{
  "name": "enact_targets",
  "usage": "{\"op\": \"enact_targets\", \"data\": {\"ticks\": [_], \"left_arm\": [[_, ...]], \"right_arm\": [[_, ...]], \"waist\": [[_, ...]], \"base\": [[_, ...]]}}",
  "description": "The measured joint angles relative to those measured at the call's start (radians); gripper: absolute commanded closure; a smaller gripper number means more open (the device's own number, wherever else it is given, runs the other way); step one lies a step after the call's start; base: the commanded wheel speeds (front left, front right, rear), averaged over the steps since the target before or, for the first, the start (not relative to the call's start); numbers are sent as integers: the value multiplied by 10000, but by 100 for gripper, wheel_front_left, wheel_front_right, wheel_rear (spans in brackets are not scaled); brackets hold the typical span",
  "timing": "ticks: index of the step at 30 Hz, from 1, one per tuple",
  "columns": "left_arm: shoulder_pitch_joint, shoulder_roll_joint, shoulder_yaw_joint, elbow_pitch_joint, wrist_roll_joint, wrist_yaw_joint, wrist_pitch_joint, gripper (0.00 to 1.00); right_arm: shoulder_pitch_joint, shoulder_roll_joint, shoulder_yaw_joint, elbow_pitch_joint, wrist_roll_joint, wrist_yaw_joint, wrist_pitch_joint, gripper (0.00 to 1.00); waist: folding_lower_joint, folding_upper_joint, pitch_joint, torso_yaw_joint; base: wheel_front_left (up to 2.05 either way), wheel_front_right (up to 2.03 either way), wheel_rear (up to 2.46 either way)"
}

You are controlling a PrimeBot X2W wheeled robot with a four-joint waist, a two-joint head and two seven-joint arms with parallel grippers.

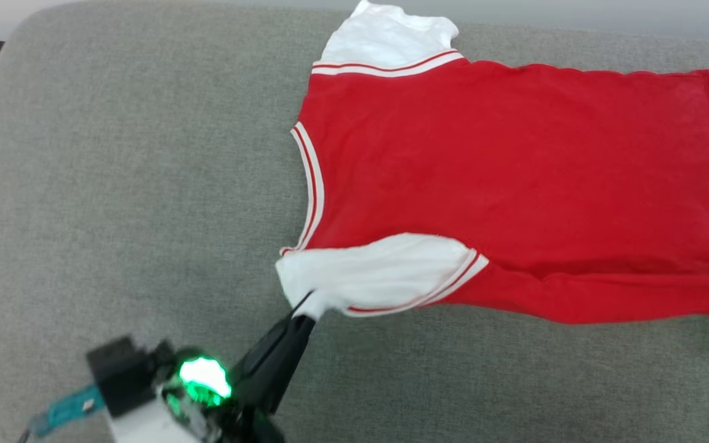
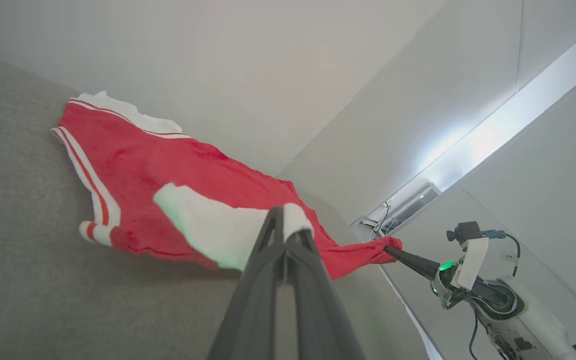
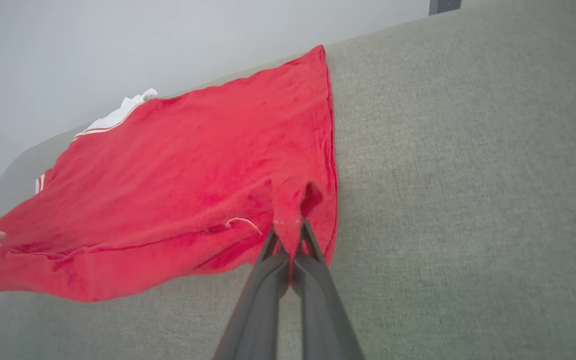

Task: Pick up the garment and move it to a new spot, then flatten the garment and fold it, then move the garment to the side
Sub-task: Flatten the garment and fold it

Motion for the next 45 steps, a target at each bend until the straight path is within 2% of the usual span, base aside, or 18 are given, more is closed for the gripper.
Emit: {"op": "enact_targets", "data": {"ticks": [5, 7, 15, 21, 27, 40, 41, 42, 43, 44, 45], "left_arm": [[-1687, -146, -445, 732, -109, 0, 132, 100], [-2429, -370, -600, 1104, -360, 0, 90, 100], [-4481, -851, -679, 3630, -1202, 0, -31, 100], [-5323, -989, -1022, 5486, -1858, 0, 151, 100], [-6015, -1120, -1576, 7102, -2017, 0, 497, 100], [-7012, -1453, -3076, 9100, -1685, -2, 393, 99], [-7071, -1452, -3177, 9194, -1682, -4, 393, 76], [-7139, -1427, -3266, 9285, -1687, -4, 395, 48], [-7139, -1427, -3266, 9285, -1687, -4, 395, 0], [-7280, -1306, -3438, 9340, -1783, -2, 516, 0], [-7363, -1223, -3528, 9329, -1822, -2, 614, 0]], "right_arm": [[-1121, -355, 253, 437, -192, 0, 303, 100], [-1651, -416, 407, 738, -209, 0, 370, 100], [-3077, -646, 732, 2382, -284, 0, 370, 100], [-3868, -788, 1312, 3559, -462, 0, -19, 100], [-4621, -903, 2228, 4777, -765, 0, -472, 100], [-5096, -1216, 3281, 6199, -1122, 0, -1411, 100], [-5117, -1229, 3350, 6220, -1108, 0, -1501, 100], [-5128, -1254, 3411, 6230, -1108, 0, -1597, 96], [-5128, -1254, 3411, 6230, -1108, 0, -1597, 73], [-5137, -1321, 3490, 6255, -1095, 0, -1732, 56], [-5130, -1354, 3540, 6243, -1070, 0, -1776, 13]], "waist": [[1, 0, 53, 95], [0, 0, 75, 129], [0, 0, 243, 227], [1, 0, 443, 137], [1, 0, 689, -44], [0, 0, 692, -35], [1, 0, 644, -31], [1, 0, 592, -27], [1, 0, 592, -27], [0, 0, 478, -13], [0, 0, 410, -2]], "base": [[0, 0, 0], [0, 0, 0], [0, 0, 0], [0, 0, 0], [0, 0, 0], [0, 0, 0], [0, 0, 0], [0, 0, 0], [0, 0, 0], [0, 0, 0], [0, 0, 0]]}}
